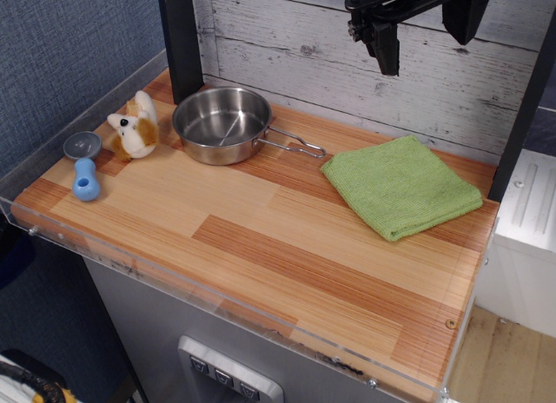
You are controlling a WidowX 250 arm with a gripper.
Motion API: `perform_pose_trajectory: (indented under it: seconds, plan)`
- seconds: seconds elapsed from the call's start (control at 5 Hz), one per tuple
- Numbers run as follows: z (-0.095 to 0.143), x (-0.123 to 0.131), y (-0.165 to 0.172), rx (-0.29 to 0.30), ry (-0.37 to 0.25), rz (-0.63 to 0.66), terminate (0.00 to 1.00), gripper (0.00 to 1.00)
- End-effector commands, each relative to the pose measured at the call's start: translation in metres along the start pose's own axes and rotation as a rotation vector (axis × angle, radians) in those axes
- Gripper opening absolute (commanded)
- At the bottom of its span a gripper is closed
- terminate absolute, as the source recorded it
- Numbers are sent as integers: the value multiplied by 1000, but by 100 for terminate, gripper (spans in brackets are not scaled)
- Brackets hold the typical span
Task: Move the pot from left side to right side
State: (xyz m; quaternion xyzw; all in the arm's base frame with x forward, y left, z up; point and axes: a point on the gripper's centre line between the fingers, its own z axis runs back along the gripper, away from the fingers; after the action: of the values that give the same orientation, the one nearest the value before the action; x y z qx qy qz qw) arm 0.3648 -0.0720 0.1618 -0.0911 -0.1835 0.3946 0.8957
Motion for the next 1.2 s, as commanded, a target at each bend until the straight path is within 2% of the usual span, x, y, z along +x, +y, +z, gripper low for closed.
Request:
perform_pose_trajectory:
  seconds: [0.0, 0.2, 0.4, 0.8, 1.0]
  plan:
    - [0, 0, 0, 0, 0, 0, 0, 100]
    - [-2, 9, 38, 7, -32, 260, 0, 100]
    - [-8, 15, 65, 16, -16, 428, 0, 100]
    - [-14, 40, 90, -5, -70, 591, 0, 100]
    - [-17, 52, 103, 22, -87, 665, 0, 100]
